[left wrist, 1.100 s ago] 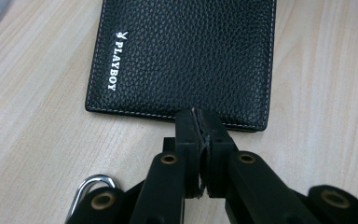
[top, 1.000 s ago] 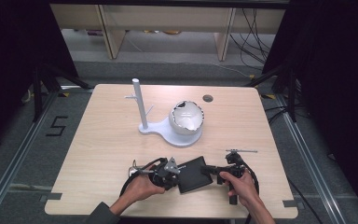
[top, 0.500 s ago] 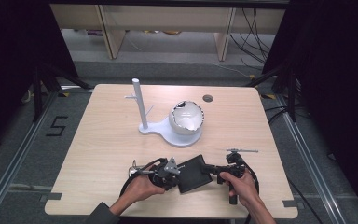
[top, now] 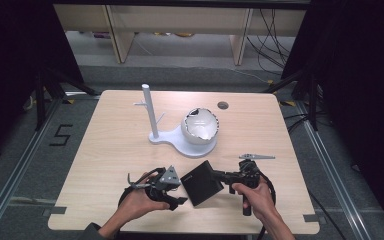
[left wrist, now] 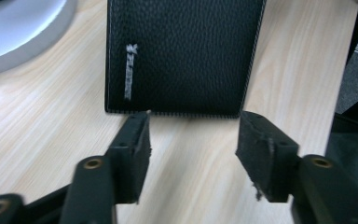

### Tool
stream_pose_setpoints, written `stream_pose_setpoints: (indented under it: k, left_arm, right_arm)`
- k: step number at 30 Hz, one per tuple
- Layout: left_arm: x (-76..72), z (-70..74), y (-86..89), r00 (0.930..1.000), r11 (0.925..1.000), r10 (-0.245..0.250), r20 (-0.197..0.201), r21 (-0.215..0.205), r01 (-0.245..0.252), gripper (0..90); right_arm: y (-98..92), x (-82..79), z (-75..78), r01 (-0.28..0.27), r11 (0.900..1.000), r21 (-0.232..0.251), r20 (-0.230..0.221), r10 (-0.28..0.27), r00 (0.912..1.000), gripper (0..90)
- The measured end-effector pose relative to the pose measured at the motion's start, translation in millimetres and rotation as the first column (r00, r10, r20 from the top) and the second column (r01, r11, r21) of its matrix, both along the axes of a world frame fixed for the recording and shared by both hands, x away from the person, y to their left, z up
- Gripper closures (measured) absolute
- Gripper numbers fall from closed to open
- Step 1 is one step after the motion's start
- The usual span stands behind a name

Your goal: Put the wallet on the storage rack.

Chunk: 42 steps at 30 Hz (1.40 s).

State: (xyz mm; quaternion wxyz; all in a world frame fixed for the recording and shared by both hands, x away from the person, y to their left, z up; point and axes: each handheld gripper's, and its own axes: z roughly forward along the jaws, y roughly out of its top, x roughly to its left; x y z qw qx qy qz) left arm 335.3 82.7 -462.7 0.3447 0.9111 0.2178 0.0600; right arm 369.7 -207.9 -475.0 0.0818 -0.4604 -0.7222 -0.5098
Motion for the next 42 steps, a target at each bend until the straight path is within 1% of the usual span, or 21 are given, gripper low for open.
stream_pose_setpoints:
  k: [5, 6, 7, 8, 10, 12, 15, 19, 21, 24, 25, 27, 28, 29, 30, 34, 36, 38, 39, 40, 42]
  left_arm:
    - [-8.2, 3.7, 19.1, 0.9981, 0.9992, 0.041, 0.046, -0.002, -0.041, 37.4]
    - [-9.4, 3.3, 24.8, 0.9974, 0.9985, 0.054, 0.047, -0.004, -0.054, 37.3]
    - [-10.7, 3.1, 27.8, 0.9972, 0.9981, 0.062, 0.041, -0.007, -0.061, 37.2]
    - [-11.8, 2.7, 32.3, 0.9968, 0.9977, 0.068, 0.042, -0.004, -0.068, 36.8]
    - [-14.3, 3.0, 41.2, 0.9954, 0.9967, 0.081, 0.051, -0.002, -0.081, 36.3]
    - [-17.8, 1.9, 48.5, 0.9932, 0.9942, 0.107, 0.046, -0.014, -0.107, 35.3]
    - [-20.3, 1.2, 60.5, 0.9922, 0.9937, 0.112, 0.055, -0.002, -0.112, 34.7]
    - [-24.8, -0.1, 73.0, 0.9877, 0.9892, 0.146, 0.056, -0.002, -0.147, 33.5]
    - [-27.2, 1.0, 79.7, 0.9843, 0.9864, 0.164, 0.064, -0.012, -0.164, 32.7]
    - [-29.1, 1.6, 85.6, 0.9806, 0.9832, 0.183, 0.071, -0.013, -0.182, 32.0]
    - [-29.7, 1.5, 87.6, 0.9802, 0.9829, 0.184, 0.072, -0.013, -0.184, 31.7]
    - [-30.5, 0.3, 91.3, 0.9774, 0.9801, 0.198, 0.074, -0.007, -0.198, 31.3]
    - [-30.9, -0.2, 92.8, 0.9768, 0.9798, 0.200, 0.078, -0.007, -0.200, 30.9]
    - [-32.2, -0.7, 94.2, 0.9762, 0.9788, 0.205, 0.071, -0.015, -0.204, 30.8]
    - [-32.5, -0.8, 95.4, 0.9756, 0.9787, 0.205, 0.078, -0.006, -0.205, 30.7]
    - [-36.3, -2.7, 97.3, 0.9763, 0.9784, 0.207, 0.063, -0.016, -0.206, 30.3]
    - [-36.2, -2.9, 99.5, 0.9765, 0.9794, 0.201, 0.077, -0.004, -0.202, 30.2]
    - [-36.2, -3.6, 100.9, 0.9766, 0.9794, 0.201, 0.076, 0.002, -0.202, 30.2]
    - [-37.1, -4.3, 100.5, 0.9750, 0.9775, 0.211, 0.069, -0.013, -0.211, 30.2]
    - [-37.5, -4.5, 101.1, 0.9743, 0.9763, 0.216, 0.063, -0.015, -0.216, 30.0]
    - [-36.4, -4.4, 103.7, 0.9746, 0.9772, 0.212, 0.073, -0.001, -0.212, 29.5]
  right_arm:
    - [3.4, 2.9, 19.1, -0.017, 1.000, 0.011, 0.038, 0.016, 0.9991, 79.8]
    - [2.8, 4.9, 22.4, -0.022, 1.000, 0.006, 0.062, 0.022, 0.9979, 79.9]
    - [3.7, 4.9, 28.0, -0.011, 1.000, 0.009, 0.043, 0.010, 0.9990, 79.9]
    - [2.1, 7.5, 30.2, -0.019, 1.000, 0.001, 0.078, 0.019, 0.9968, 79.9]
    - [0.8, 10.5, 37.3, -0.016, 1.000, -0.005, 0.096, 0.016, 0.9952, 79.9]
    - [-0.9, 12.5, 45.0, -0.005, 1.000, -0.006, 0.095, 0.006, 0.9955, 79.9]
    - [-5.8, 18.9, 55.0, 0.006, 1.000, -0.023, 0.124, -0.003, 0.9923, 79.9]
    - [-9.1, 24.6, 68.5, 0.030, 0.999, -0.026, 0.110, -0.027, 0.9936, 79.9]
    - [-12.4, 30.1, 76.1, 0.035, 0.998, -0.043, 0.141, -0.029, 0.9896, 79.9]
    - [-15.5, 35.0, 84.9, 0.048, 0.998, -0.041, 0.141, -0.041, 0.9891, 79.8]
    - [-17.5, 39.8, 86.1, 0.051, 0.997, -0.054, 0.180, -0.040, 0.9829, 79.9]
    - [-19.7, 43.4, 94.1, 0.056, 0.997, -0.056, 0.179, -0.045, 0.9828, 79.9]
    - [-19.4, 43.7, 98.4, 0.068, 0.997, -0.047, 0.156, -0.060, 0.9859, 79.9]
    - [-21.5, 47.7, 101.0, 0.068, 0.996, -0.064, 0.192, -0.055, 0.9799, 79.9]
    - [-22.1, 50.4, 104.9, 0.075, 0.996, -0.056, 0.189, -0.063, 0.9799, 79.9]
    - [-25.0, 58.7, 116.3, 0.105, 0.993, -0.056, 0.194, -0.092, 0.9767, 79.9]
    - [-27.0, 65.4, 120.3, 0.116, 0.991, -0.063, 0.205, -0.101, 0.9735, 79.9]
    - [-27.6, 70.0, 123.5, 0.129, 0.990, -0.063, 0.199, -0.114, 0.9732, 79.8]
    - [-28.5, 73.1, 124.2, 0.135, 0.989, -0.067, 0.212, -0.118, 0.9700, 79.8]
    - [-27.9, 74.3, 124.8, 0.142, 0.988, -0.063, 0.202, -0.126, 0.9713, 79.8]
    - [-28.8, 80.1, 127.1, 0.147, 0.987, -0.071, 0.211, -0.129, 0.9688, 79.8]
